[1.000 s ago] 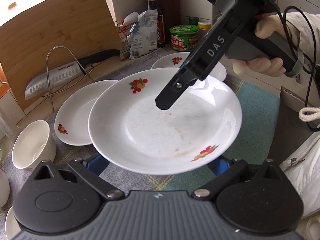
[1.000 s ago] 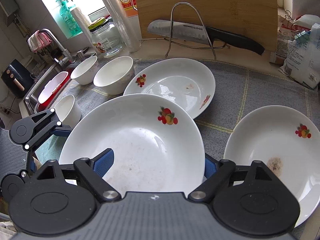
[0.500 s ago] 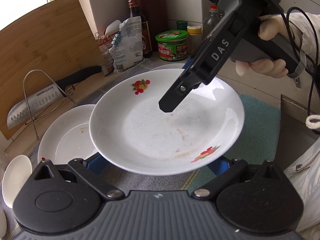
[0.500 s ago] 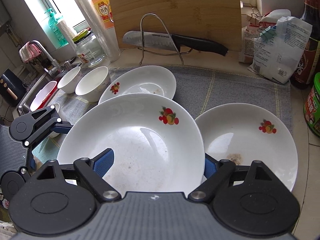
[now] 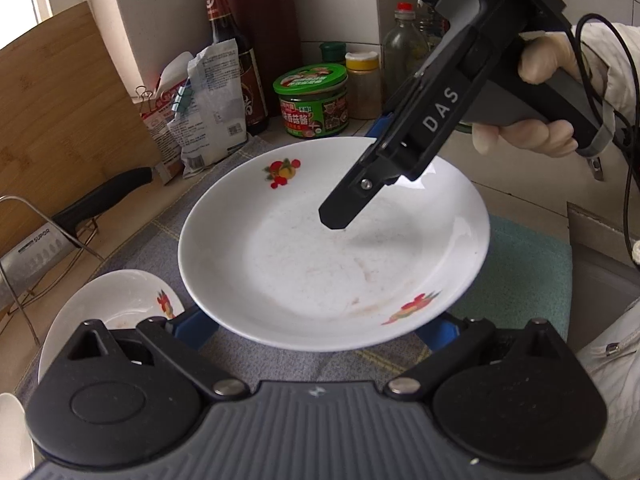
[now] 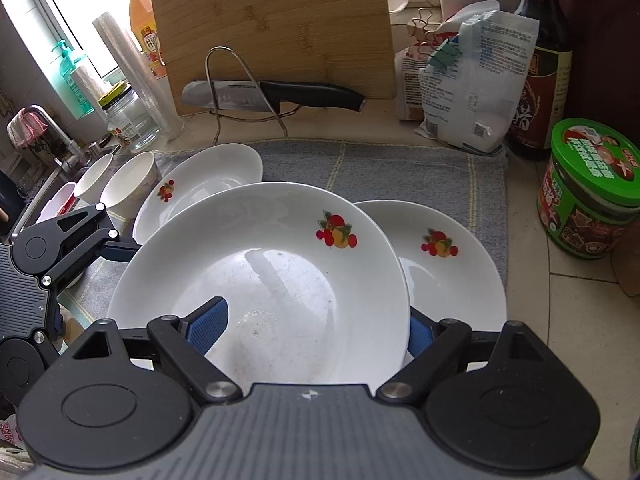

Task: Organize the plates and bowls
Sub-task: 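Carry the large fruit-decal plate with the right tool toward the plate by the green jar, then lower the held plate onto the other fruit-decal plate with the right tool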

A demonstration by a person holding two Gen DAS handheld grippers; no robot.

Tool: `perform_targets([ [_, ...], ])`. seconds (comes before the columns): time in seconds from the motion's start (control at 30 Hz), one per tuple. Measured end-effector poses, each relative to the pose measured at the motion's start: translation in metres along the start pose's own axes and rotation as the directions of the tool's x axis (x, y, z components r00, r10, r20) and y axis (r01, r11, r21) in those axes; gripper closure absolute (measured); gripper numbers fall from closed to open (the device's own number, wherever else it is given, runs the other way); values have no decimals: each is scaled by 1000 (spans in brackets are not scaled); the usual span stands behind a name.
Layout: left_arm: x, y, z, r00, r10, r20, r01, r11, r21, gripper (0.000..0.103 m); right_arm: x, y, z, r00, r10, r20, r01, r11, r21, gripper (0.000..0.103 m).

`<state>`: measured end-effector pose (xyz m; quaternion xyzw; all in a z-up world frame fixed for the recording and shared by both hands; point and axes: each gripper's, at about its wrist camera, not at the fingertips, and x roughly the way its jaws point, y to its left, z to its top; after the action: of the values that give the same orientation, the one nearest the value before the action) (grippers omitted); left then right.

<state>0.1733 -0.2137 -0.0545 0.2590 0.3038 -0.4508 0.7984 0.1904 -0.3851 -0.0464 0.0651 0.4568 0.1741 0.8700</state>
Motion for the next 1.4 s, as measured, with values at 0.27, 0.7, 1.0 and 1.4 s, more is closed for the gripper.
perform_targets([
  [0.27,22,-5,14,1000,-19,-7,19,1000,8,2,1,-26,-1,1000,-24,-5,24,999,23,10],
  [0.7,41,-3,20,998,-28,-53,28,1000,-7,2,11,-41,-1,999,-28,-26,28,999,30,10],
  [1.0,46,0,22,996,-58,-73,55,998,-43,2,19,-46,-1,999,-29,-42,31,999,44,10],
  [1.4,56,4,18,988,-80,-129,71,995,-68,2,20,-48,-2,999,-19,-40,21,998,52,10],
])
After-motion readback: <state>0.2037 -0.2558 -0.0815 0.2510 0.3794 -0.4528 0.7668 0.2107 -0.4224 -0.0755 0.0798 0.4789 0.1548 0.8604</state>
